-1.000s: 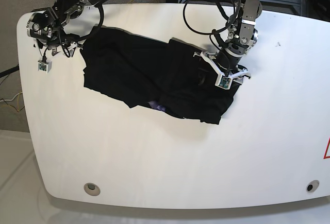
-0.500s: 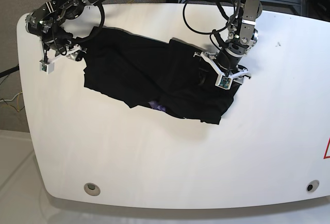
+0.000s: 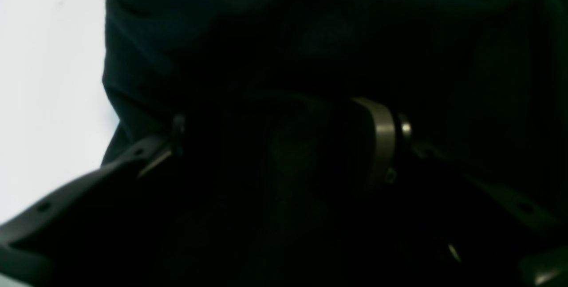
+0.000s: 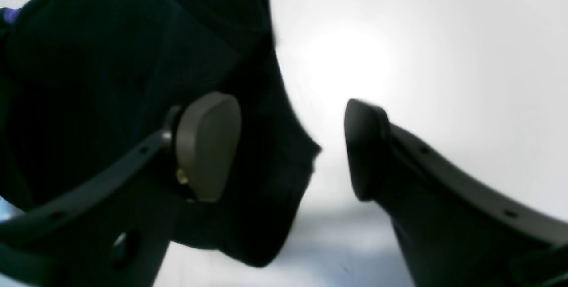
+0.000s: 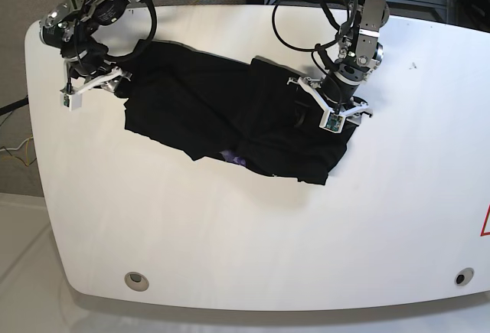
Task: Fold the T-shirt properly
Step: 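Lower the right gripper onto the shirt's end and grasp it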
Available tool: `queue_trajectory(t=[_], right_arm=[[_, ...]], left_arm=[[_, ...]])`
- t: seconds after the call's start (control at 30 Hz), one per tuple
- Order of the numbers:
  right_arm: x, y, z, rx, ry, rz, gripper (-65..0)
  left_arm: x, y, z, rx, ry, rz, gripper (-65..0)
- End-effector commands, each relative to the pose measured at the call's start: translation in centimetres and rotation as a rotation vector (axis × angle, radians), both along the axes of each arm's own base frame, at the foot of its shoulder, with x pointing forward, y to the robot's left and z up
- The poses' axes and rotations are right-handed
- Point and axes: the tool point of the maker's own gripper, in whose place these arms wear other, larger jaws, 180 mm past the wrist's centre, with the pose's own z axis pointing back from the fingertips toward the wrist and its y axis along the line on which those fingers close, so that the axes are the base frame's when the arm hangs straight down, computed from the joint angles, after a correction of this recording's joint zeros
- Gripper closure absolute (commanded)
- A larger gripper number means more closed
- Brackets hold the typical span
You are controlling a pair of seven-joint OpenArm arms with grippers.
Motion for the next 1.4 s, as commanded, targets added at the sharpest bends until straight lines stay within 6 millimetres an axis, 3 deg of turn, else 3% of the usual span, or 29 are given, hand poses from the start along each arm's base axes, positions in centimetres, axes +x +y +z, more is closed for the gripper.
queue_trajectory(t=[0.0, 0.27, 0.53, 0.83, 1.13, 1.37], right_arm=[[0.6, -0.1, 0.3, 0.01, -0.029, 0.001, -39.3], [0.4, 0.2, -0.5, 0.035, -0.014, -0.003, -39.4], [0.4, 0.1, -0.6, 0.034, -0.012, -0.006, -47.1], [-0.1, 0.4, -0.9, 0.043, -0.004, 0.003, -48.6], [-0.8, 2.2, -4.0, 0.153, 0.061, 0.014, -48.4], [-1.0, 2.4, -4.4, 0.167, 0.069, 0.014, -48.4]], left_arm=[[-0.9, 1.2, -1.5, 0.075, 0.069, 0.008, -40.3], [-0.9, 1.2, -1.6, 0.075, 0.071, 0.008, -40.3], [-0.9, 1.2, -1.6, 0.075, 0.071, 0.007, -40.3], [-0.9, 1.2, -1.6, 0.075, 0.071, 0.007, -40.3], [-0.9, 1.2, -1.6, 0.075, 0.071, 0.007, -40.3], [-0.9, 1.2, -1.6, 0.075, 0.071, 0.007, -40.3]])
